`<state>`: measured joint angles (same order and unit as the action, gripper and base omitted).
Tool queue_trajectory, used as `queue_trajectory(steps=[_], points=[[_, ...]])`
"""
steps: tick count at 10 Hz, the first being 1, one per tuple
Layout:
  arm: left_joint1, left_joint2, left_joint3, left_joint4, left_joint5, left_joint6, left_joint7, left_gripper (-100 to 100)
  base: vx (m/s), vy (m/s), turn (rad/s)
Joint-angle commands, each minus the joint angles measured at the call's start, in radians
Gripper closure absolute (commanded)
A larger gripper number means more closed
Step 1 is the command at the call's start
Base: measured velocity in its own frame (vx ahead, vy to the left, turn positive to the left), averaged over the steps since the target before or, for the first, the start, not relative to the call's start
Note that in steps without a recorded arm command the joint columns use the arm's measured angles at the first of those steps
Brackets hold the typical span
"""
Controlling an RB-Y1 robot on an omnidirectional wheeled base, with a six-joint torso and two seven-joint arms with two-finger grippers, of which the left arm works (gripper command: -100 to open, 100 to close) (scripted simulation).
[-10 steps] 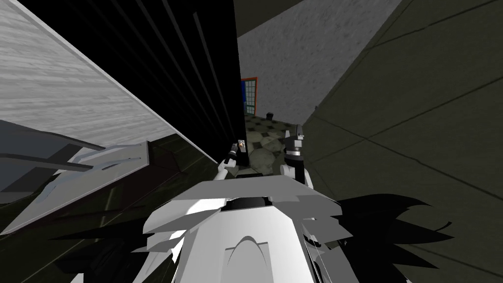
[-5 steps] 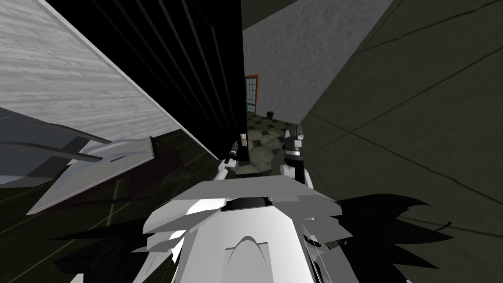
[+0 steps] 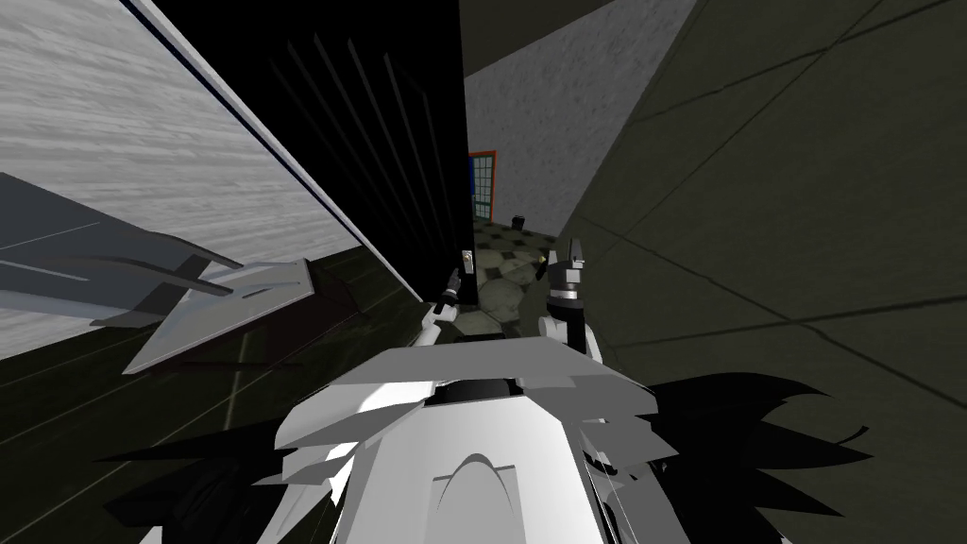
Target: Push the door open
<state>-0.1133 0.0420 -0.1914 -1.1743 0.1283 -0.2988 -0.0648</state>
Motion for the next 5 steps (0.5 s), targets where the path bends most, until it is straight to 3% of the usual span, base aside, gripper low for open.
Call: queue_trajectory(steps=[1,5], points=[[-0.003,0.008,0.004,0.006,0.0,-0.005,-0.001,-100,0.081,-0.018,-0.032],[-0.009,0.014,0.013,0.018,-0.001,-0.016,-0.002,-100,0.195,-0.027,-0.02]])
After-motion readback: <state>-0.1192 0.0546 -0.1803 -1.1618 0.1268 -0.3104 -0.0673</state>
